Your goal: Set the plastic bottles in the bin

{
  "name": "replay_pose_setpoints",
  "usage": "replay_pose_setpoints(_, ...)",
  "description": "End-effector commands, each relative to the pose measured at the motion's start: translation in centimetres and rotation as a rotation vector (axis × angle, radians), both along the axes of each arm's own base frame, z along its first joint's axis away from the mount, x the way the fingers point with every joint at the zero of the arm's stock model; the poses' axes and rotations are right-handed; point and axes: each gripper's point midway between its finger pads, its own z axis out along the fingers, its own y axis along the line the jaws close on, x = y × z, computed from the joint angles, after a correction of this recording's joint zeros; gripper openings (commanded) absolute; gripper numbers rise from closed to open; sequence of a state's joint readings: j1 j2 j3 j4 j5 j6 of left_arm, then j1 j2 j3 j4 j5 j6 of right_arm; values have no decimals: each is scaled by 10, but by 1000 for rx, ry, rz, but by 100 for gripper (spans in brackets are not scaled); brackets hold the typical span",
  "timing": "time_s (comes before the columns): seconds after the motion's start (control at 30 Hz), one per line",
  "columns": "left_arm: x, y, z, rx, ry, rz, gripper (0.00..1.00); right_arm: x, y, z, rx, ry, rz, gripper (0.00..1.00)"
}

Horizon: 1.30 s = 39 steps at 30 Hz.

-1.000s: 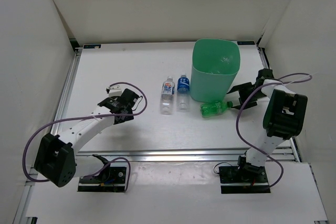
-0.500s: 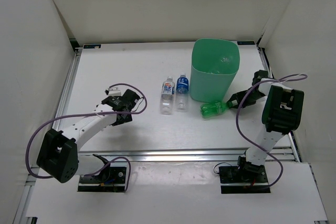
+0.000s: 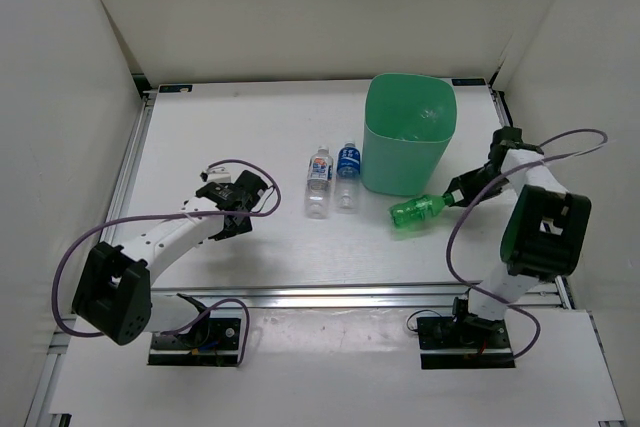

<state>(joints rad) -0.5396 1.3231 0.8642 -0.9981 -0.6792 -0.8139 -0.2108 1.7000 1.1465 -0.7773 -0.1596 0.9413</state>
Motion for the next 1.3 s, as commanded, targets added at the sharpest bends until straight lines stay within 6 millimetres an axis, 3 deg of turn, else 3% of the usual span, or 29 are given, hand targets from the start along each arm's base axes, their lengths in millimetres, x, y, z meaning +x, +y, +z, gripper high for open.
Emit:
replay_pose_setpoints(0.0,14,-4,10,-18,-64,17,100,-22,-5,32,-67,-25,30,2)
replay_pose_setpoints(0.13,12,-7,6,-36,-53,14,100,-39,0,57,-70,-82,30,0)
replay_pose_setpoints(0.37,8,-9,3,-57,-51,10,100,-62,7,81,-85,-139,48,0)
replay_pose_setpoints(0.5,5,-9,1,-72,-55,8,100,-67,12,102,-80,-210,52,0)
replay_pose_setpoints(0.63,7,-11,3,-89,-66,6,100,-58,16,134,-71,-308,80,0)
replay_pose_setpoints(0.87,2,-10,1,-97,-61,4,100,-32,31,206,-69,-489,145,0)
replay_pose_setpoints(1.03,2,-10,2,-101,-69,3,100,2,28,256,-101,-605,151,0)
replay_pose_setpoints(1.07,2,-10,2,-101,-69,3,100,15,26,275,-106,-648,143,0)
replay_pose_setpoints(1.13,4,-13,2,-112,-69,-6,100,31,24,295,-111,-692,135,0)
replay_pose_setpoints(1.17,4,-13,2,-112,-69,-6,100,47,19,294,-128,-682,124,0)
replay_pose_setpoints(1.2,6,-14,6,-112,-74,-16,100,56,20,323,-148,-761,130,0)
replay_pose_setpoints(1.23,6,-15,5,-115,-65,-26,100,64,23,332,-149,-784,138,0)
replay_pose_setpoints(1.27,10,-18,9,-125,-82,-27,100,80,21,329,-147,-774,139,0)
